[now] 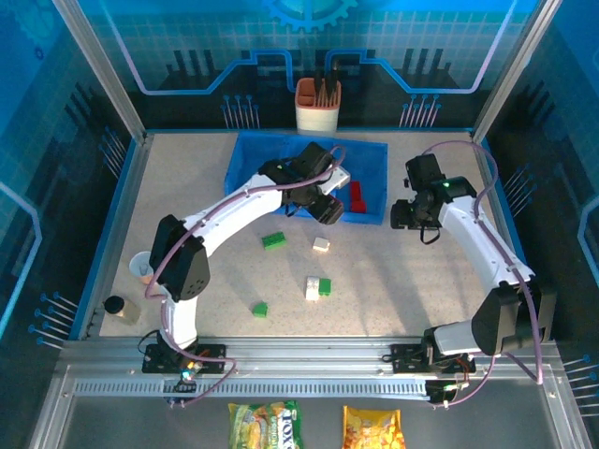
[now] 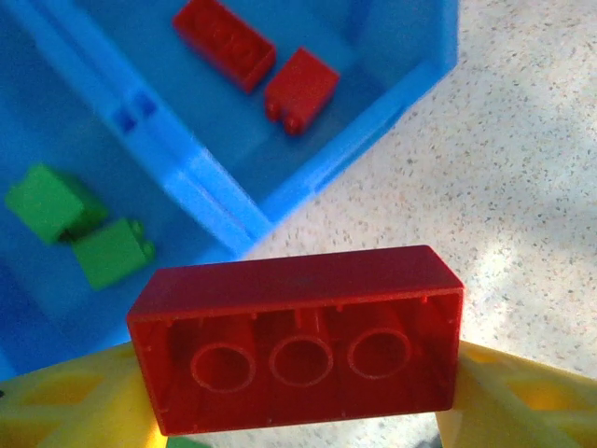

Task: Sort the legos into containers by color
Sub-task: Place the lego in the container.

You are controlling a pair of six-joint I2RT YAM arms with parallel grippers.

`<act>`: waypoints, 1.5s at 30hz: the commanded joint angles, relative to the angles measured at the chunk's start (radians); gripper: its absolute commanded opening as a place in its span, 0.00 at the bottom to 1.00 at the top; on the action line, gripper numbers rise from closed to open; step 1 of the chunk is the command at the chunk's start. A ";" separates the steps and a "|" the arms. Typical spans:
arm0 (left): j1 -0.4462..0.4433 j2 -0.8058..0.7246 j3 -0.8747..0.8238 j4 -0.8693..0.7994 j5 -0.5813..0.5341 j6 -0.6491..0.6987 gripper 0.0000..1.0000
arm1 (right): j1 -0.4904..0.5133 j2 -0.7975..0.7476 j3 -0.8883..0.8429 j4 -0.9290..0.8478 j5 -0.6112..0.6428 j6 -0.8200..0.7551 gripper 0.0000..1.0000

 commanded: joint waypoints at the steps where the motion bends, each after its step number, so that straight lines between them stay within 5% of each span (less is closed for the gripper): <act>1: -0.013 0.060 0.087 -0.005 -0.066 0.157 0.71 | -0.021 -0.044 0.002 -0.034 0.019 -0.004 0.58; 8: -0.041 0.216 0.326 0.019 -0.141 0.127 0.71 | -0.034 -0.083 -0.018 -0.049 0.031 0.004 0.58; 18: -0.045 0.474 0.699 -0.091 -0.246 -0.334 0.70 | -0.037 -0.139 -0.049 -0.056 0.027 0.035 0.58; 26: -0.048 0.516 0.644 0.032 -0.254 -0.531 0.69 | -0.036 -0.155 -0.068 -0.064 0.024 0.028 0.57; 45: -0.087 0.597 0.506 0.291 -0.395 -0.691 0.72 | -0.037 -0.207 -0.127 -0.074 -0.003 0.029 0.57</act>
